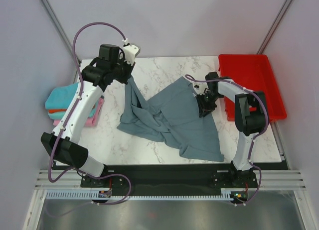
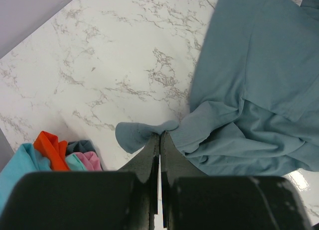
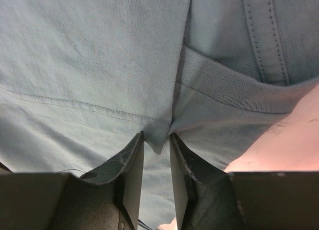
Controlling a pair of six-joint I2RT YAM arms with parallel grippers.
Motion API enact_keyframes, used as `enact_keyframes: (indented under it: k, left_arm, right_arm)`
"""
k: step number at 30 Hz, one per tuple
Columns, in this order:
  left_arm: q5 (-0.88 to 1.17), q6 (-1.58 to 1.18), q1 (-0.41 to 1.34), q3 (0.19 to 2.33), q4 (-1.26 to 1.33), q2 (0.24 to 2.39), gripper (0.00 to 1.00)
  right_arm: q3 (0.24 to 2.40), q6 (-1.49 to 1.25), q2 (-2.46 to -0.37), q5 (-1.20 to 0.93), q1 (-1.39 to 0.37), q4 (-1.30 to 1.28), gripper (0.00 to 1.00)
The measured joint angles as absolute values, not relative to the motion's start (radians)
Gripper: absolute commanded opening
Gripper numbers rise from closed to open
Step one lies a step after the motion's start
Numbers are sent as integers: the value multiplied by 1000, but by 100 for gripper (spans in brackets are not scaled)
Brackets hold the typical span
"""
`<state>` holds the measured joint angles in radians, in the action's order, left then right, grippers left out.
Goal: Fold and stack the t-shirts
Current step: Flatten the tshirt out
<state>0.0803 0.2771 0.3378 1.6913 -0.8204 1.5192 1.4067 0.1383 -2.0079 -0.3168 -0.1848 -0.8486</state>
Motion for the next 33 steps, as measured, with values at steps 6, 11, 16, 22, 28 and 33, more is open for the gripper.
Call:
enact_keyframes:
  k: [6, 11, 16, 22, 28, 33]
  left_arm:
    - [80, 277, 338, 1691, -815, 1525, 2]
    - [80, 277, 338, 1691, -813, 1527, 2]
    - [80, 277, 338, 1691, -813, 1527, 2]
    - [81, 277, 338, 1691, -813, 1527, 2]
    - [82, 276, 338, 1691, -812, 1527, 2]
    - [83, 276, 338, 1691, -809, 1527, 2]
  right_arm:
    - [1407, 138, -2008, -316, -185, -848, 34]
    - [1407, 135, -2008, -314, -185, -849, 33]
    - [1410, 136, -2008, -306, -185, -850, 22]
    - [1415, 130, -2005, -291, -185, -854, 10]
    - [1433, 130, -1969, -274, -185, -878, 11]
    - [1478, 136, -1914, -256, -185, -905, 1]
